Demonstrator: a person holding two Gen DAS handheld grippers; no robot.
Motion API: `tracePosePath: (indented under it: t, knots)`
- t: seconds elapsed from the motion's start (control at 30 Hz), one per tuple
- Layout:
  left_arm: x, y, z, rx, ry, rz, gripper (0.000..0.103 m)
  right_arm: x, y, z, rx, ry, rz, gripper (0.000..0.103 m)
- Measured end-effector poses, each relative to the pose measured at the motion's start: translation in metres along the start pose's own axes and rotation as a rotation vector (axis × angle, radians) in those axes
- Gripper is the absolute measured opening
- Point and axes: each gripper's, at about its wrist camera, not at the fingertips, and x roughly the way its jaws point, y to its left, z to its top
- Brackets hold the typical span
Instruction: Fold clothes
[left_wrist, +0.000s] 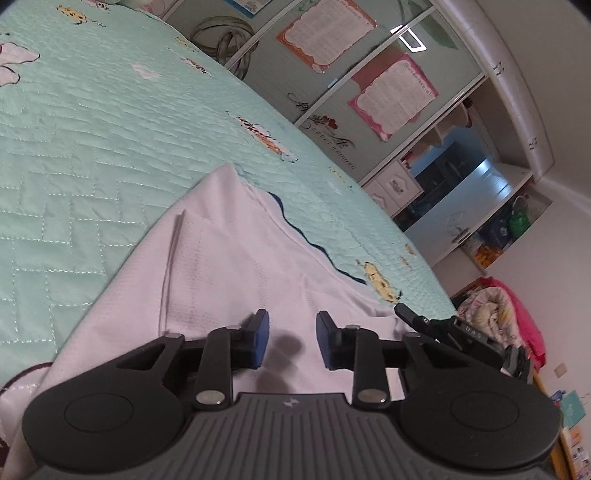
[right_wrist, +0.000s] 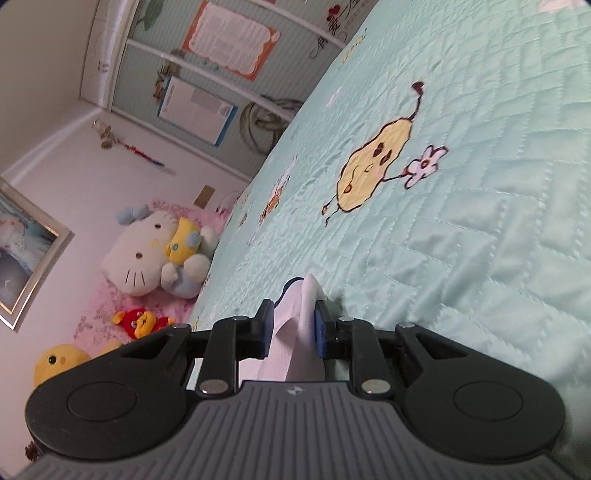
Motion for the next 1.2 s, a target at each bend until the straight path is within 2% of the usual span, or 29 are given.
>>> tracePosePath:
  t: [0.07, 0.1, 0.3, 0.53, 0.67, 0.77, 0.83, 0.9, 0.97, 1.07, 1.1, 1.13, 1.2]
  knots:
    - [0.000, 0.002, 0.001, -0.010, -0.001, 0.012, 0.021, 0.004, 0.002, 0.002, -0.008, 0.019, -0.037, 0.000]
    - [0.000, 0.003, 0.001, -0.013, -0.002, 0.018, 0.018, 0.006, 0.001, 0.003, -0.006, 0.020, -0.047, 0.000]
    - [-0.006, 0.007, 0.001, 0.007, 0.000, 0.033, 0.018, 0.019, 0.004, 0.011, -0.032, 0.023, -0.087, 0.000]
    - [-0.009, 0.010, 0.002, 0.003, 0.002, 0.032, 0.018, 0.018, -0.001, 0.013, -0.003, 0.023, -0.052, 0.000]
    - [-0.009, 0.010, 0.003, 0.004, 0.001, 0.034, 0.018, 0.012, -0.003, 0.012, 0.016, -0.011, -0.046, 0.000]
    - [-0.011, 0.009, 0.003, 0.003, 0.001, 0.033, 0.018, 0.007, -0.004, 0.012, 0.031, -0.039, -0.041, 0.010]
    - [-0.013, 0.007, 0.003, 0.009, -0.001, 0.035, 0.018, -0.002, -0.005, 0.011, 0.048, -0.095, -0.026, 0.027]
    - [-0.016, 0.006, 0.003, 0.009, -0.005, 0.032, 0.019, -0.006, -0.003, 0.011, 0.046, -0.127, -0.024, 0.034]
    - [-0.025, -0.001, 0.006, 0.027, -0.038, 0.040, 0.025, -0.001, 0.000, 0.010, 0.016, -0.109, -0.036, 0.035]
    - [-0.051, -0.012, 0.026, 0.055, -0.151, 0.049, 0.034, 0.008, 0.006, 0.008, -0.037, -0.080, -0.048, 0.036]
    - [-0.057, -0.015, 0.036, 0.080, -0.195, 0.066, 0.042, 0.010, 0.008, 0.008, -0.049, -0.073, -0.050, 0.036]
    - [-0.054, -0.014, 0.048, 0.110, -0.206, 0.096, 0.051, 0.011, 0.009, 0.008, -0.060, -0.068, -0.052, 0.036]
    - [-0.037, -0.007, 0.076, 0.163, -0.181, 0.158, 0.054, 0.013, 0.011, 0.009, -0.075, -0.059, -0.054, 0.036]
